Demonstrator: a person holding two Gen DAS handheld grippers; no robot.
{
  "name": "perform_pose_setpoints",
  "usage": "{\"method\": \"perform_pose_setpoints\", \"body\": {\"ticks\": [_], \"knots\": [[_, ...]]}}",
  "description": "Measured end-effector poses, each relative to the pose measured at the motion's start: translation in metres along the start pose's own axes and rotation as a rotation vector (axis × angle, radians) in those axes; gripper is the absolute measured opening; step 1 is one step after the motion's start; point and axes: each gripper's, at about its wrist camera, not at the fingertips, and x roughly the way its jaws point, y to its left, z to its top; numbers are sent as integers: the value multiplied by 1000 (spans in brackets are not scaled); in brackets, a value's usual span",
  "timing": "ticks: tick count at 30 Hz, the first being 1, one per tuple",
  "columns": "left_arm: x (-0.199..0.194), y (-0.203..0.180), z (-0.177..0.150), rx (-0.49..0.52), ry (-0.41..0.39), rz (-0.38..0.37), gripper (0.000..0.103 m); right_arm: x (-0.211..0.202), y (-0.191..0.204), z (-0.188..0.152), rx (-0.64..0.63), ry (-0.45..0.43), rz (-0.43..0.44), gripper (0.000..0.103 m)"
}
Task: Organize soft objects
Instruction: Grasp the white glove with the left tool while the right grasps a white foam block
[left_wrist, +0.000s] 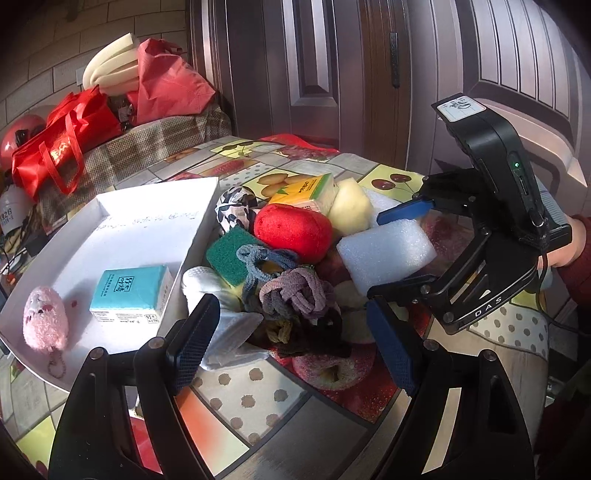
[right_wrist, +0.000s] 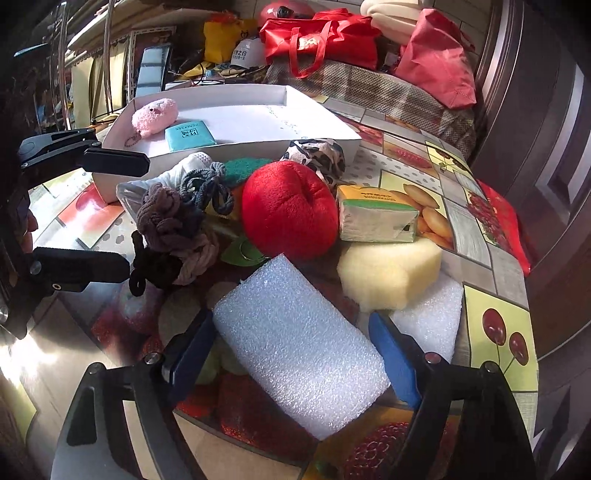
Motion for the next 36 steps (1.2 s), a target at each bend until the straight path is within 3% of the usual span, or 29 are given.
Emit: {"method": "perform_pose_setpoints", "body": {"ticks": [4,6,9,21,25,29,31,36], "knots": [[-12,4,-1,-28,-59,46,81,-6,-6,-9,24,14,-4,84],[-14,12,-2,-75,-59,53,63,-9,-10,-14,51,12,-8,84],[-13,20,-4,-124,-29,20,56,-11,-17,-18,94,13,5,84],[-21,9,-17,-113,44,11,56,-8,-23,-19,131,27,23,84],[-16,13,-22,-135,105,14,56,-6,-25,-19,145,34,35,84],[2,37,-26,-228,172,85,56,-7,-23,-19,142,33,26,84],[8,47,-26,-263,176,82,54,-6,-23,-19,140,35,24,84],[20,48,-16,-233,164,112,54,-6,-24,-20,147,38,30,84]]}}
